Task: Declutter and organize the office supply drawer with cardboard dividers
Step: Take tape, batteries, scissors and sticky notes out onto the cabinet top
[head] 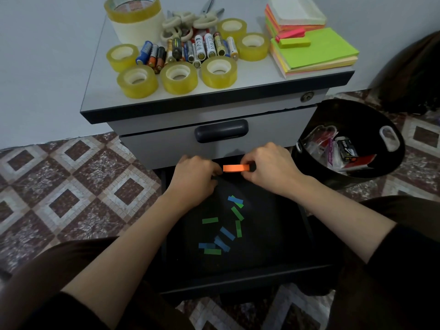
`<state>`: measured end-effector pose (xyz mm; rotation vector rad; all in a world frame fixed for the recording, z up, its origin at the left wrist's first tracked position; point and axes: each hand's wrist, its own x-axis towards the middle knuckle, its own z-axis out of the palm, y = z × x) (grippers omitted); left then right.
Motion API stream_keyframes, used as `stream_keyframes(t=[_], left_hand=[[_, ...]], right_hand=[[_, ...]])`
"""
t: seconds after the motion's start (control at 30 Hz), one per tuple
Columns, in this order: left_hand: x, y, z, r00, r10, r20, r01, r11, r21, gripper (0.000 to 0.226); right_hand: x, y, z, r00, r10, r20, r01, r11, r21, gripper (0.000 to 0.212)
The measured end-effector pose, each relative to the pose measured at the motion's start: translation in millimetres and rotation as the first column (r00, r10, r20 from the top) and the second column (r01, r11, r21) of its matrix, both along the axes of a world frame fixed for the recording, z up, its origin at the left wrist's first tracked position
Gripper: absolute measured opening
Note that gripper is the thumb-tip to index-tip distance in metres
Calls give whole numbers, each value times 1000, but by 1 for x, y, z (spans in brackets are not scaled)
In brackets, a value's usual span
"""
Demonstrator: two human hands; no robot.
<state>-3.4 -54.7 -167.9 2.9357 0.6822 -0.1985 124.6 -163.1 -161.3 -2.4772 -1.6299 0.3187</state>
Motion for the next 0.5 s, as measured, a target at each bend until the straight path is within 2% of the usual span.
stream_keyframes(t=[0.1,0.37,0.5], left_hand=[[1,-2,-3,999,-49,-1,49,999,17,29],[1,0,-2,998,-41,46,42,999,-18,29],[-6,3,2,999,31,43,-29,999,-33,41]], right_hand=[[-2,1,-1,1000,20,0,-20,1000,3,19],[0,0,-4,1000,27,14,-28,999,16,21],[-1,-1,-2,999,39,6,-39,999,15,22]])
